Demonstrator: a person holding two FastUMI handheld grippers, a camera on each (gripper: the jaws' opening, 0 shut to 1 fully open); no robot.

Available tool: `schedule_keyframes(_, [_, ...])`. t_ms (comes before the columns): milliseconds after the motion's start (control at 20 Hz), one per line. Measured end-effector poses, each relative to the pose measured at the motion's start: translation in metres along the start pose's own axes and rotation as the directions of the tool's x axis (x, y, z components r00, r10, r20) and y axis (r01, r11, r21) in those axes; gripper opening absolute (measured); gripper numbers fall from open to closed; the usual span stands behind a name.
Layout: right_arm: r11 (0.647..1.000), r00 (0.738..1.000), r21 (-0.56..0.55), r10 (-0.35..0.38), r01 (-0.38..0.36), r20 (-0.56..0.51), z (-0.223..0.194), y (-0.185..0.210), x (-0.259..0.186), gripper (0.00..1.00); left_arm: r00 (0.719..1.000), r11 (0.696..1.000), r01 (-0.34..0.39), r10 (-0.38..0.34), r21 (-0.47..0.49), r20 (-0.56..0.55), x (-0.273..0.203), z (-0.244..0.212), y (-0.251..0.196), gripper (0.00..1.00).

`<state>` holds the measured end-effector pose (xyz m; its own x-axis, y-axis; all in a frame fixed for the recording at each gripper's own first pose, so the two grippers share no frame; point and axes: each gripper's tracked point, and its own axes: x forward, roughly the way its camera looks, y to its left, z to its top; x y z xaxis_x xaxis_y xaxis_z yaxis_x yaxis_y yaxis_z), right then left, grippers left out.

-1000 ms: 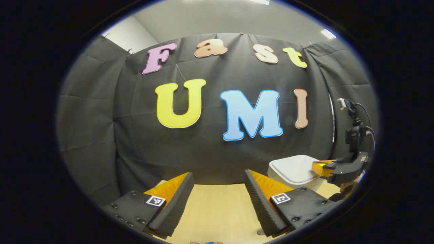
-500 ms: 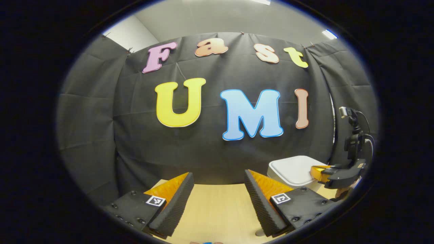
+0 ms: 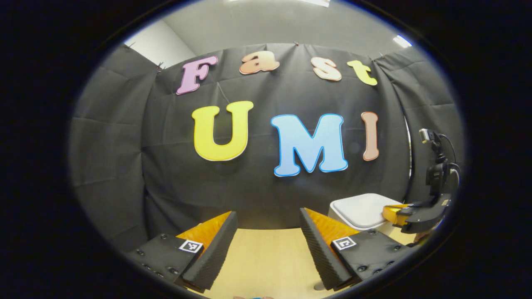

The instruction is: Press the lid of the desktop garbage bin to open it, pick up the crumpled paper on the desktop and throw it into the bin, then pick up the pop can on the desktop and drop it into the bin, and finally close the garbage bin lid.

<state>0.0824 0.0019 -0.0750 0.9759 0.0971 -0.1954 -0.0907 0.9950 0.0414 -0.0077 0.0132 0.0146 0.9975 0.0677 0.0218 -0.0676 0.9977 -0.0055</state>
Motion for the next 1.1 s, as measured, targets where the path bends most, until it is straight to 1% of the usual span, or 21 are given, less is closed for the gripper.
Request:
schedule_keyframes(150, [1.000,1.000,0.011,-0.002,0.002,0.003,0.003,-0.001,-0.011,0.00,1.000,1.000,0.002,-0.002,-0.003,0.007,-0.004,0.002,0.000,0.98])
schedule_keyframes(250, [1.000,1.000,0.027,-0.005,0.005,0.021,0.010,-0.001,-0.015,0.00,1.000,1.000,0.000,0.000,-0.002,0.009,-0.005,0.002,0.002,0.99])
schedule_keyframes(300, [0.999,1.000,0.034,-0.007,0.006,0.029,0.013,-0.001,-0.017,0.00,1.000,1.000,-0.001,0.001,-0.002,0.009,-0.006,0.003,0.002,0.97])
schedule_keyframes(400, [0.999,0.999,0.048,-0.011,0.008,0.053,0.024,-0.001,-0.023,0.00,1.000,1.000,0.000,0.000,-0.001,0.013,-0.006,0.003,0.002,0.98])
schedule_keyframes(500, [0.998,0.998,0.060,-0.012,0.007,0.069,0.030,0.001,-0.028,0.00,1.000,1.000,0.000,0.000,-0.002,0.016,-0.006,0.004,0.004,1.00])
schedule_keyframes(550, [0.998,0.997,0.063,-0.012,0.007,0.072,0.030,0.001,-0.032,0.00,1.000,1.000,0.001,-0.001,-0.004,0.016,-0.005,0.004,0.004,0.99])
schedule_keyframes(850, [0.998,0.996,0.058,-0.008,0.003,0.087,0.037,0.004,-0.039,0.00,1.000,1.000,0.004,-0.004,-0.021,0.009,-0.006,-0.001,0.006,1.00])
schedule_keyframes(1100, [0.999,0.994,0.049,0.004,-0.010,0.110,0.046,0.012,-0.047,0.00,1.000,0.999,0.000,-0.001,-0.045,-0.016,0.001,-0.015,0.016,0.97])
